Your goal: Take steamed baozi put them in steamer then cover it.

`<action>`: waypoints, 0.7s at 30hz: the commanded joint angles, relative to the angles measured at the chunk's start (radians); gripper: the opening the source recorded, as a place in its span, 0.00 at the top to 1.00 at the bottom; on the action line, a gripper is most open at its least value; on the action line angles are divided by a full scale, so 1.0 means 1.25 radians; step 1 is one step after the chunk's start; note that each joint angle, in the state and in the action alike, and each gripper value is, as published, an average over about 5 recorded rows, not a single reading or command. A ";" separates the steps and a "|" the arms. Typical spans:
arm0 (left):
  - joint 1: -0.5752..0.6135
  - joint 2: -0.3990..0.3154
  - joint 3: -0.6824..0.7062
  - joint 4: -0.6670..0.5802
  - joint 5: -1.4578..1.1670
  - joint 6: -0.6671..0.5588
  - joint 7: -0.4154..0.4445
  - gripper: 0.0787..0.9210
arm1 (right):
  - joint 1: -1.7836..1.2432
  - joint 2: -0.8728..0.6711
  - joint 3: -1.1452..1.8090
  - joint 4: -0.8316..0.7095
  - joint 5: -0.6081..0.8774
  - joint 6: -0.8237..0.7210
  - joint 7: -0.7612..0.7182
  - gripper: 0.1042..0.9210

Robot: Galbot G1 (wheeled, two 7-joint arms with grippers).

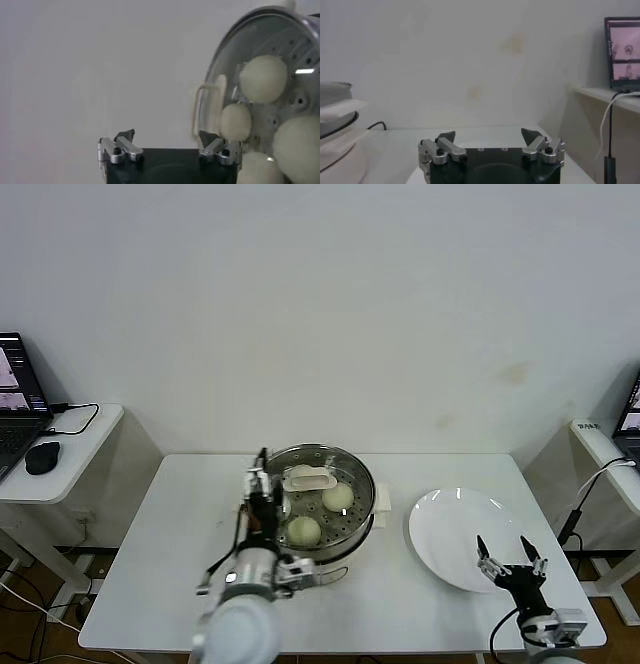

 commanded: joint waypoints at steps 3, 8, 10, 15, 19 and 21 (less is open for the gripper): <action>0.145 0.064 -0.443 -0.103 -0.661 -0.109 -0.082 0.12 | -0.003 -0.043 -0.118 0.003 -0.011 -0.008 0.058 0.12; 0.244 0.031 -0.533 0.004 -0.940 -0.311 -0.161 0.12 | 0.005 -0.041 -0.148 -0.002 -0.046 0.017 0.060 0.12; 0.282 0.018 -0.538 0.025 -0.977 -0.351 -0.169 0.12 | -0.002 -0.034 -0.152 0.017 -0.048 0.003 0.073 0.12; 0.336 -0.010 -0.532 0.084 -1.017 -0.389 -0.190 0.12 | -0.033 -0.034 -0.182 0.060 -0.038 -0.057 0.116 0.12; 0.370 -0.021 -0.536 0.099 -1.066 -0.389 -0.195 0.12 | -0.049 -0.050 -0.191 0.077 -0.022 -0.082 0.124 0.12; 0.391 -0.020 -0.529 0.095 -1.089 -0.379 -0.192 0.12 | -0.053 -0.057 -0.193 0.081 -0.009 -0.087 0.127 0.12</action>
